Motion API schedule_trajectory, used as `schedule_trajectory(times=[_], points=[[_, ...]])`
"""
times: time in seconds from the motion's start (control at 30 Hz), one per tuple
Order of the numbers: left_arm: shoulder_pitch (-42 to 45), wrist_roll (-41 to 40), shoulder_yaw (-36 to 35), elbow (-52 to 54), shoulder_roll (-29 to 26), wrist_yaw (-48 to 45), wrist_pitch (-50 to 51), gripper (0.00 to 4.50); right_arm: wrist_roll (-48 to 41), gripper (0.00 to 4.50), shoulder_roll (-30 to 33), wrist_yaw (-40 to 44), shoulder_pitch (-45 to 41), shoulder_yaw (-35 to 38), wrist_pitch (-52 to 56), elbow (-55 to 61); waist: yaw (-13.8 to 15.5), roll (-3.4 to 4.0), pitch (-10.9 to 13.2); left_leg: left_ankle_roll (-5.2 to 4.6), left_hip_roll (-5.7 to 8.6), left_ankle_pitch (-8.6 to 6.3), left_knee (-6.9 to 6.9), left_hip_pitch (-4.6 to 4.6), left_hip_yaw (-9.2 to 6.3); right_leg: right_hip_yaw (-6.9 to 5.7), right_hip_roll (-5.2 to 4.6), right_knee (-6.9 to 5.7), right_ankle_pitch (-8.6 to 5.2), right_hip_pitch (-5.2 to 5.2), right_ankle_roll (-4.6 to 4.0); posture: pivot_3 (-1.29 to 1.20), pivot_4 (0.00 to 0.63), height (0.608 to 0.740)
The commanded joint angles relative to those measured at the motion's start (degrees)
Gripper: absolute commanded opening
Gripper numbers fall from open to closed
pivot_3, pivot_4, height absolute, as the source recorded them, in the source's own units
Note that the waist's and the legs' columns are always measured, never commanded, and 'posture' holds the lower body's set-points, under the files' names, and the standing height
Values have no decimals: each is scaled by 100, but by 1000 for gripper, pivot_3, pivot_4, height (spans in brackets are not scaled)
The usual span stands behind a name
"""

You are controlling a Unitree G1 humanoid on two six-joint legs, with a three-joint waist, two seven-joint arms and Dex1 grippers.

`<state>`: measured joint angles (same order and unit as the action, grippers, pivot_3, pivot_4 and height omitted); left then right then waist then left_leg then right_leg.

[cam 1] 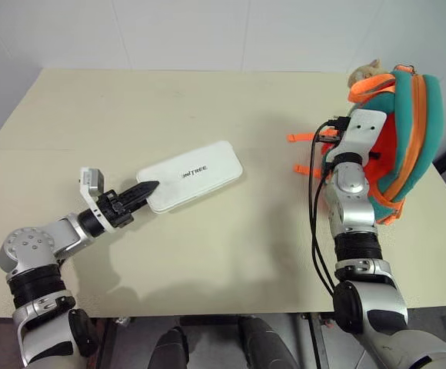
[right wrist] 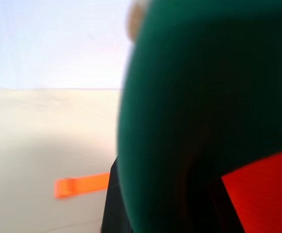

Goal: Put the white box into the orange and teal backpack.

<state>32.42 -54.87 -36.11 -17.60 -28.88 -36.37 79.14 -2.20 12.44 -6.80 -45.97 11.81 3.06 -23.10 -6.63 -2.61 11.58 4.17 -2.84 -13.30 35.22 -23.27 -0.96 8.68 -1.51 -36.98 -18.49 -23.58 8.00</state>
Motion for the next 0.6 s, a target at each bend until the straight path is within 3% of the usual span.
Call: schedule_trajectory(times=[0.03,0.33,0.6], points=[[236,-11,-98,-281,-280,-22,-242,1299,-546,0,-82,833,140,-296,575,1241,-21,0,0,0,0,0,-2,1,-1,0,1,-1,0,-1,0,0,150,740],[668,262,75,-1107,-734,-135,-743,1299,-1718,0,40,2074,494,-834,2565,3500,-36,1,1,2,-2,1,-8,-2,-2,-2,0,-1,-1,-7,-1,0,150,740],[991,500,272,-1696,-1075,-408,-1096,1299,-3419,0,288,2704,282,-810,4549,4991,-18,1,1,2,-4,0,-16,-5,-1,-2,0,3,-4,-13,-7,0,150,740]])
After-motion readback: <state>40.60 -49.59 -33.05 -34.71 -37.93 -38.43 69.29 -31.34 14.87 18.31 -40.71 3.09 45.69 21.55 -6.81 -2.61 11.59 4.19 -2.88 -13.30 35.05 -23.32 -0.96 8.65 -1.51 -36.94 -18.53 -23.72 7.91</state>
